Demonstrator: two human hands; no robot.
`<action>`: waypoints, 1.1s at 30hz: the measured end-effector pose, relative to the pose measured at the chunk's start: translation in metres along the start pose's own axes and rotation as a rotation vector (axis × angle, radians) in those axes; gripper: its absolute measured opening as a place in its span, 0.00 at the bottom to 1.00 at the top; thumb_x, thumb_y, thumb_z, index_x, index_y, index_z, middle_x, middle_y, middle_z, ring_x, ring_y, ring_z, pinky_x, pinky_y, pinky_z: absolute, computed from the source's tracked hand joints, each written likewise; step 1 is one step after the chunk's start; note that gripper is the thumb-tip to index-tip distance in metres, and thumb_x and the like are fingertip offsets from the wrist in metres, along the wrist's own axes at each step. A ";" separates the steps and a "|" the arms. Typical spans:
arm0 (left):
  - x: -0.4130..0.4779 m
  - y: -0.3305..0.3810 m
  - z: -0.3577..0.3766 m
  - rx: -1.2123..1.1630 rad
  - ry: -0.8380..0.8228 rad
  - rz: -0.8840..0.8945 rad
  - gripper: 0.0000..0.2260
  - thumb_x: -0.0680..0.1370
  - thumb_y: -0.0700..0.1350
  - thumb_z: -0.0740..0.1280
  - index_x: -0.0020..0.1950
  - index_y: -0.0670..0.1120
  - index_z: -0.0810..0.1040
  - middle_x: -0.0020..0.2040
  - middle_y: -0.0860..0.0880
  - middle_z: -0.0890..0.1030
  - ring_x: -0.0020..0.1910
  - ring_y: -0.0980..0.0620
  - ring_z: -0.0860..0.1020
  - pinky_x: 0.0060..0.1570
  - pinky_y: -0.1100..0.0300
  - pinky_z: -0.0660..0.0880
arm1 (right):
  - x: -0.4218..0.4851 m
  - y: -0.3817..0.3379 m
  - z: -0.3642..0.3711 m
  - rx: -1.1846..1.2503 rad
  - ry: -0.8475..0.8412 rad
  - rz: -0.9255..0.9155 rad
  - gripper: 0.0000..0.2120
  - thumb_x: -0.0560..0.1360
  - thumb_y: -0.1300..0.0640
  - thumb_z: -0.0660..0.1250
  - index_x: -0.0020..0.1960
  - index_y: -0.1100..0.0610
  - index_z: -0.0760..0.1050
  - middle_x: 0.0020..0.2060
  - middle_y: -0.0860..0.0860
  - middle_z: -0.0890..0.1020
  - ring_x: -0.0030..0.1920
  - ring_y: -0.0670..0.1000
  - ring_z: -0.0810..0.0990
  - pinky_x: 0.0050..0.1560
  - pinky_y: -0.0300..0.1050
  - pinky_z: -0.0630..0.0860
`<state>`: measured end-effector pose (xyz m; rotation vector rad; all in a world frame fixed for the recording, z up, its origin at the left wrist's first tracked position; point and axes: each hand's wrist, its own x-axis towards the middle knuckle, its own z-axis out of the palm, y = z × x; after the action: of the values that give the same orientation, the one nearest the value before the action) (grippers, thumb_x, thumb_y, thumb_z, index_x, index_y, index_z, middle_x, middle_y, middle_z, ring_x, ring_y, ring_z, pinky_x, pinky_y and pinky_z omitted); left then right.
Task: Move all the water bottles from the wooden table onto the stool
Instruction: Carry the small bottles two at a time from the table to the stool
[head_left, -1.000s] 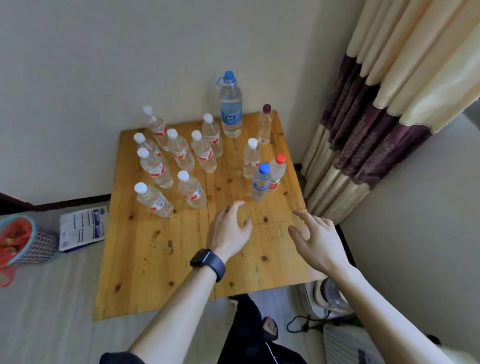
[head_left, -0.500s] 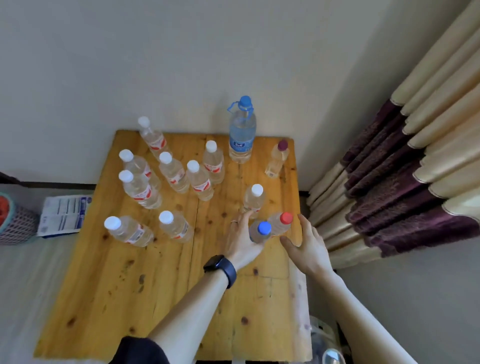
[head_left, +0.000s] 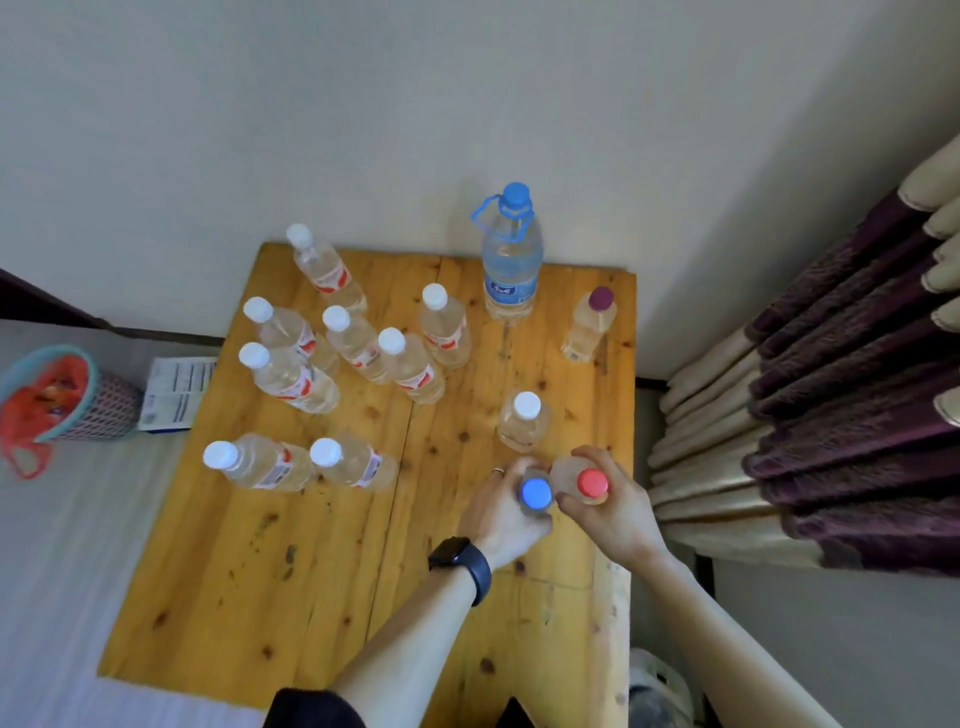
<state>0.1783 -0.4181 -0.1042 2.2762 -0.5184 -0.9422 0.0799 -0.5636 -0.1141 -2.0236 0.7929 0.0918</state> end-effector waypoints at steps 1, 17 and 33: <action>0.000 0.000 0.000 -0.003 0.005 -0.003 0.24 0.67 0.46 0.72 0.58 0.61 0.69 0.51 0.55 0.79 0.46 0.51 0.80 0.41 0.51 0.80 | 0.000 0.002 0.000 -0.011 -0.005 -0.009 0.25 0.68 0.47 0.75 0.61 0.38 0.69 0.53 0.42 0.79 0.51 0.45 0.79 0.46 0.34 0.72; -0.064 -0.080 -0.031 -0.253 0.198 -0.200 0.25 0.64 0.56 0.80 0.57 0.59 0.74 0.50 0.57 0.81 0.49 0.58 0.81 0.48 0.57 0.81 | -0.005 -0.010 0.013 -0.105 -0.039 -0.030 0.26 0.72 0.41 0.73 0.67 0.42 0.71 0.61 0.45 0.79 0.58 0.50 0.79 0.55 0.42 0.74; -0.278 -0.207 -0.063 -0.556 0.750 -0.429 0.21 0.67 0.50 0.79 0.57 0.56 0.77 0.48 0.59 0.83 0.44 0.61 0.81 0.47 0.56 0.79 | -0.123 -0.143 0.175 -0.252 -0.523 -0.446 0.14 0.67 0.45 0.76 0.50 0.44 0.78 0.48 0.43 0.80 0.44 0.42 0.79 0.44 0.34 0.73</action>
<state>0.0628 -0.0863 -0.0704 2.0266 0.5110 -0.2823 0.1059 -0.3129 -0.0626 -2.2206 -0.0041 0.4601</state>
